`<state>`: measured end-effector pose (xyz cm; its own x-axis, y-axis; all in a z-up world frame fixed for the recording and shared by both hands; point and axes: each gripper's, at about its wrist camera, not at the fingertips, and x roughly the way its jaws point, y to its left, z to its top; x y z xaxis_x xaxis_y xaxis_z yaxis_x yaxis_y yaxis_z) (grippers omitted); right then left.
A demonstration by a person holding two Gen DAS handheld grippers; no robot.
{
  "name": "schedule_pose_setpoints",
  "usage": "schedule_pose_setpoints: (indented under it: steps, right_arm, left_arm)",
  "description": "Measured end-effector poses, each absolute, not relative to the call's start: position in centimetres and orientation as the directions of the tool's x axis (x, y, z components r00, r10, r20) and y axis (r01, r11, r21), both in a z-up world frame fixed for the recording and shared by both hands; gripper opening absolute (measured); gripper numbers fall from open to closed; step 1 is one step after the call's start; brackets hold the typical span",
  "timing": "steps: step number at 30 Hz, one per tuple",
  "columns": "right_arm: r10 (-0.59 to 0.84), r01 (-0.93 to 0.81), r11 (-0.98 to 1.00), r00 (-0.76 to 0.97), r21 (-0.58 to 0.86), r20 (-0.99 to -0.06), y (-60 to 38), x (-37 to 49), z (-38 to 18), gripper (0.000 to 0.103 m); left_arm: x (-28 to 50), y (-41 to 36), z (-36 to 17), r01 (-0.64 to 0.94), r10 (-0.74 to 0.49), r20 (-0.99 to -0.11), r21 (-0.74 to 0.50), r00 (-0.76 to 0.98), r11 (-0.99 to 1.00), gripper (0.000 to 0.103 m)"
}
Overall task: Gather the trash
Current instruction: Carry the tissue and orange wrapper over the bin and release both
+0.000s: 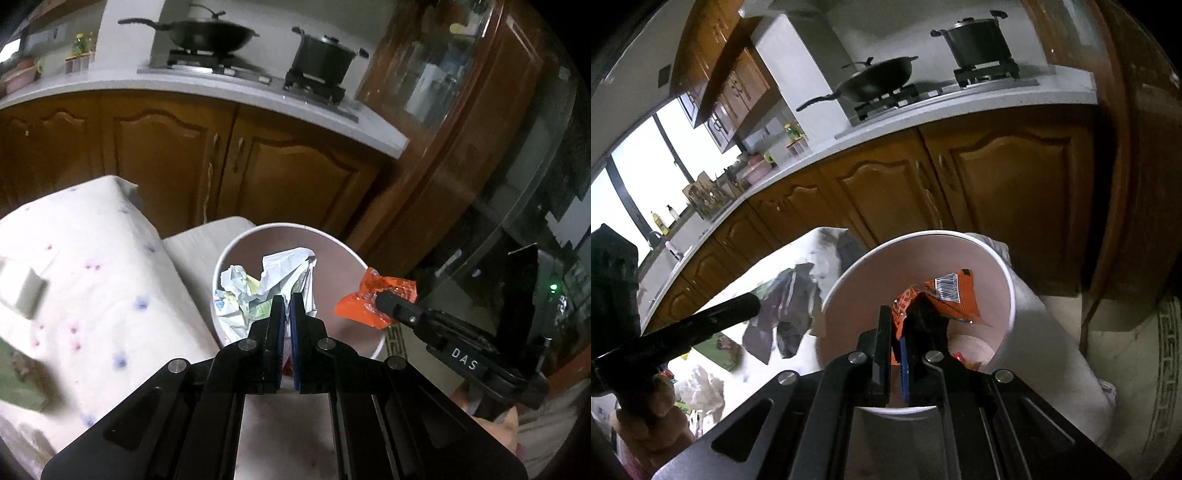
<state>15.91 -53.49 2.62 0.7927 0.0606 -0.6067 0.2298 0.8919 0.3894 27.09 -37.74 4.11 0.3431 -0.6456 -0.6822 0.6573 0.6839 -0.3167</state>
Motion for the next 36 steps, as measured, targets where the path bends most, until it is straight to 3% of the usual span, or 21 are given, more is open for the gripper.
schedule_pose_setpoints:
  steps: [14,18,21,25,36]
  right_arm:
    - [0.091,0.248,0.875,0.758,0.415,-0.646,-55.0,17.2,0.7,0.01]
    - [0.082,0.252,0.874,0.765,0.415,-0.639,-55.1,16.7,0.9,0.018]
    - [0.077,0.256,0.871,0.774,0.421,-0.629,-55.1,16.3,1.2,0.019]
    - [0.068,0.262,0.865,0.785,0.429,-0.616,-55.2,15.6,1.6,0.025]
    - [0.06,0.255,0.861,0.81,0.441,-0.584,-53.9,14.0,3.0,0.033]
  left_arm:
    - [27.7,-40.7,2.0,0.665,-0.604,-0.734,-0.286,0.31,0.689,0.003]
    - [27.7,-40.4,1.9,0.66,-0.604,-0.734,-0.291,0.31,0.693,0.007]
    - [27.7,-40.1,2.1,0.656,-0.603,-0.732,-0.29,0.317,0.697,0.013]
    - [27.5,-39.5,2.1,0.647,-0.606,-0.726,-0.297,0.325,0.703,0.032]
    - [26.0,-35.9,3.3,0.616,-0.615,-0.697,-0.311,0.369,0.723,0.036]
